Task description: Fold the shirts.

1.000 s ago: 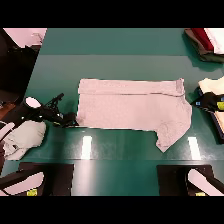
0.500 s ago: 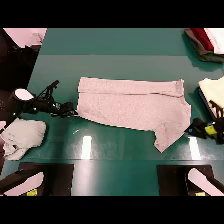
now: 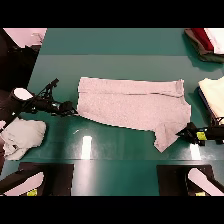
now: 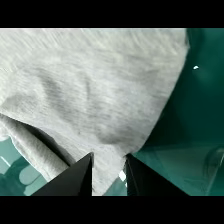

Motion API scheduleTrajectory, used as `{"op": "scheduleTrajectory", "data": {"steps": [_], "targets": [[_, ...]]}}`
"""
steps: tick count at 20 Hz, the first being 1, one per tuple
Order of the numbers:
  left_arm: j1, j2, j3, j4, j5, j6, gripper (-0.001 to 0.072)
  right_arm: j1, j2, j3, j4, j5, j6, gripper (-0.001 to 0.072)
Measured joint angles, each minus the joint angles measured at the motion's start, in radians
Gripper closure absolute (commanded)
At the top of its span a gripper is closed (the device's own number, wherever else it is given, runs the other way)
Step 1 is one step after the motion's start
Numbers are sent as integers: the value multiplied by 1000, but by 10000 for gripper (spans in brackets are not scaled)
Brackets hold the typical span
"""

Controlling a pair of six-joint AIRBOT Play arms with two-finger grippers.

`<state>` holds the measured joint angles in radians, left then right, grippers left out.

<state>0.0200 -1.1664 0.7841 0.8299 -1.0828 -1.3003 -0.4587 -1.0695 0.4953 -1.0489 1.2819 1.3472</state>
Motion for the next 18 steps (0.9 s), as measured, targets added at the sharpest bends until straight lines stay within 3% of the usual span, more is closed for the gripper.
{"op": "scheduleTrajectory", "data": {"steps": [1,5,9,14,18], "targets": [[0,0,0,0,0,0,684,0,0,-4,4,-23,-4,695],[0,0,7,14,-11,16,685,-2,0,0,10,-34,-44,696],[0,36,28,122,-94,19,686,-2,82,58,-63,79,-67,696],[0,198,12,337,-224,-17,685,-2,273,108,-158,230,-71,697],[0,323,-41,350,-303,-43,685,16,404,118,-172,261,-48,698]]}}
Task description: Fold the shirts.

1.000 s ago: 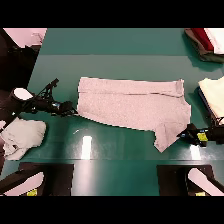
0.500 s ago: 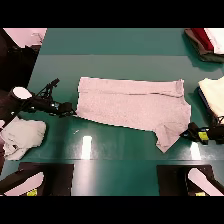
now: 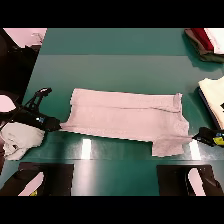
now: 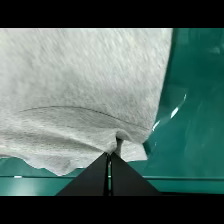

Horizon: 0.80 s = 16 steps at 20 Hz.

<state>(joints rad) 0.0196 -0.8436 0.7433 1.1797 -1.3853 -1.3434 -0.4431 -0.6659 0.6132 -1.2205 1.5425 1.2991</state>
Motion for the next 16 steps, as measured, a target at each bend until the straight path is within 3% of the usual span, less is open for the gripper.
{"op": "scheduleTrajectory", "data": {"steps": [6,11,16], "targets": [[0,-32,30,-71,127,-15,684,178,-9,47,93,-139,38,698],[0,-196,142,-102,265,-35,684,324,-225,227,105,-263,84,698],[0,-346,276,-121,350,-55,684,362,-440,415,68,-295,109,698]]}}
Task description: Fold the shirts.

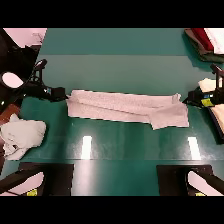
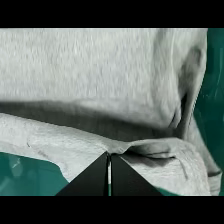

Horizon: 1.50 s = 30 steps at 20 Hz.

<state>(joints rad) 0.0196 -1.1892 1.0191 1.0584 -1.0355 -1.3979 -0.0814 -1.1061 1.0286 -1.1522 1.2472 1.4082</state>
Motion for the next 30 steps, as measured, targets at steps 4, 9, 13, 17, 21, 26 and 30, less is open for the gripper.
{"op": "scheduleTrajectory", "data": {"steps": [4,9,13,17,21,26,30], "targets": [[0,-97,38,-6,50,-8,684,7,-140,107,-18,-6,6,698],[0,-164,50,-31,154,-8,538,10,-264,193,-19,-15,9,492],[1,-175,65,-82,217,-11,42,-8,-325,266,0,-21,11,120],[2,-179,142,-100,141,-11,188,-84,-328,305,23,64,-38,120],[0,-179,196,-127,45,-2,675,-193,-306,208,32,117,-109,12],[-47,-179,214,-168,-14,12,674,-299,-360,43,174,118,-251,12],[-126,-180,217,-175,-14,16,674,-306,-438,-11,320,123,-371,14]]}}
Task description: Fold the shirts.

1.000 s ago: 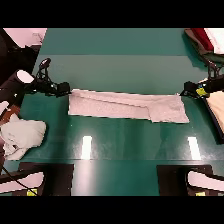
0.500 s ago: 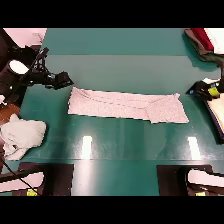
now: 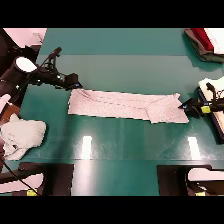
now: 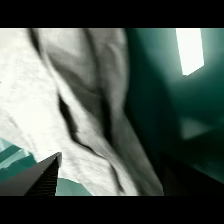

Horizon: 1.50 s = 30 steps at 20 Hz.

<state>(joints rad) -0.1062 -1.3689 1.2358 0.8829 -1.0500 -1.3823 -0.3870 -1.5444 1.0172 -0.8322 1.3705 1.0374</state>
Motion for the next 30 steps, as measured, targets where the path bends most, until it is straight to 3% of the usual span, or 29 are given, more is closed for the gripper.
{"op": "scheduleTrajectory", "data": {"steps": [3,4,7,13,22,30], "targets": [[-43,0,0,-2,15,1,683,35,-54,11,60,10,-44,59],[-58,0,0,-2,19,1,684,50,-71,23,67,5,-53,189],[-97,-1,0,-3,26,1,684,94,-103,57,51,-31,-68,680],[-228,-71,26,-2,105,-8,685,136,-42,87,72,-11,-66,697],[-425,-439,330,-9,147,-29,684,303,172,324,80,72,173,698],[-463,-560,399,-116,238,-32,684,544,111,648,80,126,319,698]]}}
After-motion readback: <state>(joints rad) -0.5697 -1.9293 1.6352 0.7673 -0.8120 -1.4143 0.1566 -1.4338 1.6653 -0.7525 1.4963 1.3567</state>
